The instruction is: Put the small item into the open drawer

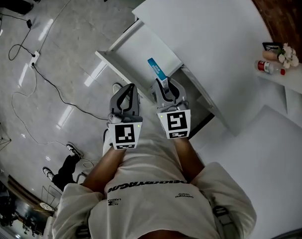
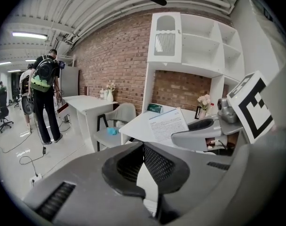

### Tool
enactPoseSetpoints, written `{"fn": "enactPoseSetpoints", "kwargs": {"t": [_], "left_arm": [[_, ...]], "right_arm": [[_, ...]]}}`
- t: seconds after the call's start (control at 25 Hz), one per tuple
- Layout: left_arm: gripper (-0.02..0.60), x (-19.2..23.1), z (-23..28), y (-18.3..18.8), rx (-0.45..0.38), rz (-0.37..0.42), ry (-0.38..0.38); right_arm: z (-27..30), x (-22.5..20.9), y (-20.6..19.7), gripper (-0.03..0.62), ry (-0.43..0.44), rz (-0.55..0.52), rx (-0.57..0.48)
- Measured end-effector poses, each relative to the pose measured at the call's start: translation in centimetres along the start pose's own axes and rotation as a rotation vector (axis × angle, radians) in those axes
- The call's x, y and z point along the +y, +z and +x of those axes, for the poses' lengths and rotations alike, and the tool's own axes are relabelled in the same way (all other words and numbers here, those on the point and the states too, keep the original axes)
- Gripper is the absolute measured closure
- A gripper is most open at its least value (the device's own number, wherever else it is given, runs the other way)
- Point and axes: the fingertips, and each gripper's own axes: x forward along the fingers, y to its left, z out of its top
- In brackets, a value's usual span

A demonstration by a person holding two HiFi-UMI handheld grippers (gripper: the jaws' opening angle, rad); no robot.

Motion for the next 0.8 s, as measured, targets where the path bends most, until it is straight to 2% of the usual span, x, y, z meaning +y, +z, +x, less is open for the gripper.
{"fn": "enactPoseSetpoints", "kwargs": {"t": [0.4,0.68,0.8], "left_arm": [[0.583,0.6,1.3,-3.2,0.057,-0.056,0.017],[0.583,1.7,1.6,-5.7,0.099,-0.08,0.034],[0.583,1.9,1.7,-6.2,0.104,-0.084,0.041]], "right_arm": [[3.0,-0.2,-4.2,0.519,0.034,-0.036,0.119],[5.0,-1.1,-5.1,0.519,0.002,-0.087,0.163],[6.0,-1.3,-6.2,0.519,0.006,-0.107,0.212]]}}
